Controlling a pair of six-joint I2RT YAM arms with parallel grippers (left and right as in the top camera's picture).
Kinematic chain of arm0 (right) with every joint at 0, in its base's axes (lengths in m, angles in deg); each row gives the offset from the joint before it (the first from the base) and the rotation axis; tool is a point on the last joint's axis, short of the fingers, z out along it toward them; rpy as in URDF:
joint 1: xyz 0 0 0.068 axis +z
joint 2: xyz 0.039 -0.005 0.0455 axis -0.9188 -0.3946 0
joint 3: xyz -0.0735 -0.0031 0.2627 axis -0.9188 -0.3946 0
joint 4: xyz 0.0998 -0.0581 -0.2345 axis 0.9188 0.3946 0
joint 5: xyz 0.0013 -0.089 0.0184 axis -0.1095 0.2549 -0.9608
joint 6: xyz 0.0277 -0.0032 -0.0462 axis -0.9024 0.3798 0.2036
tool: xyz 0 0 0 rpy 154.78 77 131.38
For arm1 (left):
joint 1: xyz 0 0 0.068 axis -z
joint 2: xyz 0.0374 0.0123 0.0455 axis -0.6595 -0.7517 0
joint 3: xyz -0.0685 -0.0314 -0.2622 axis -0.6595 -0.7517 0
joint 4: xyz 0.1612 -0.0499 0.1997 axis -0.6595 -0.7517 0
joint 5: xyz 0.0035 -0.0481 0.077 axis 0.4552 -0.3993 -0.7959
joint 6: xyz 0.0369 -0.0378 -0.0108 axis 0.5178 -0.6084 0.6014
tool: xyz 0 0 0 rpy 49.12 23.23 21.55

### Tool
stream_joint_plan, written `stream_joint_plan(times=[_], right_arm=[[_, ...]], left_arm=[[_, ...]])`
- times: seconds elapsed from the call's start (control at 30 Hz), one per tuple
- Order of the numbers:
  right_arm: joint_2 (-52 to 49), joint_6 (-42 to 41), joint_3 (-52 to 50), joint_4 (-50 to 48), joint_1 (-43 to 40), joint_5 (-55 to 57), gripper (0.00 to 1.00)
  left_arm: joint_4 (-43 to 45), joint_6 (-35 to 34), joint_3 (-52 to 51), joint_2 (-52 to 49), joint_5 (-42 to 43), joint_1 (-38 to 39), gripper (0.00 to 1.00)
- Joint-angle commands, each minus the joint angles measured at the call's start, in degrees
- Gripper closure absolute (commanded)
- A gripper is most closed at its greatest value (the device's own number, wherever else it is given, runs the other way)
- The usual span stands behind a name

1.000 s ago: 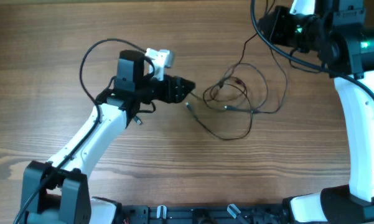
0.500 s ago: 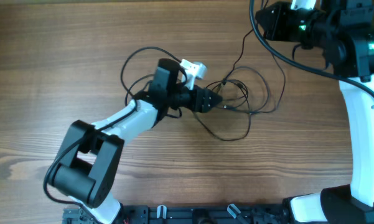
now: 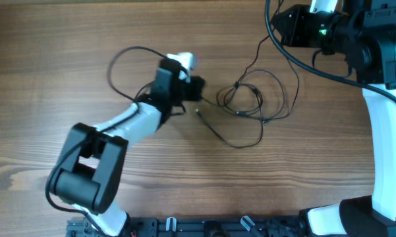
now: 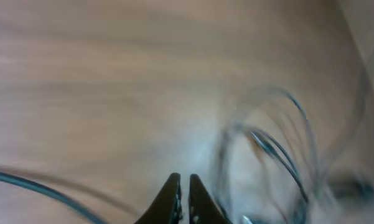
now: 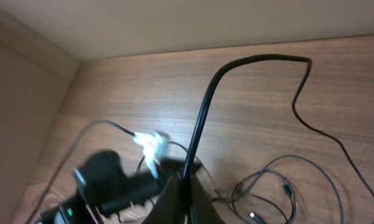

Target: Untangle cables

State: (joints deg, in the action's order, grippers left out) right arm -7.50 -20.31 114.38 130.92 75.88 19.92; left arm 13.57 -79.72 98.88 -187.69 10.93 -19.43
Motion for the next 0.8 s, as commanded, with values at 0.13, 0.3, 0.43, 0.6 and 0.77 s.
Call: stream_joint_plan(times=[0.13,0.3,0.43,0.6,0.77], right_arm=[[2.14,1.99,1.27,2.16,0.17,0.33,0.96],[2.16,1.97,1.27,2.16,0.17,0.22,0.95],[2.14,1.97,1.27,2.25,0.17,-1.07,0.95],[2.14,1.73,1.27,3.23,0.17,-1.20,0.95],[2.14,0.83,1.27,3.82,0.17,-1.20,0.96]], left_arm=[[1.46,-4.35,-0.26,-0.66,4.68,-9.62,0.67],[0.94,1.38,-0.26,-0.83,10.51,-6.08,0.07],[0.70,6.78,-0.26,-2.67,10.54,-1.49,0.09],[2.38,11.67,-0.24,-5.42,16.83,0.57,0.21],[2.58,16.72,-0.24,-6.99,19.63,0.57,0.28]])
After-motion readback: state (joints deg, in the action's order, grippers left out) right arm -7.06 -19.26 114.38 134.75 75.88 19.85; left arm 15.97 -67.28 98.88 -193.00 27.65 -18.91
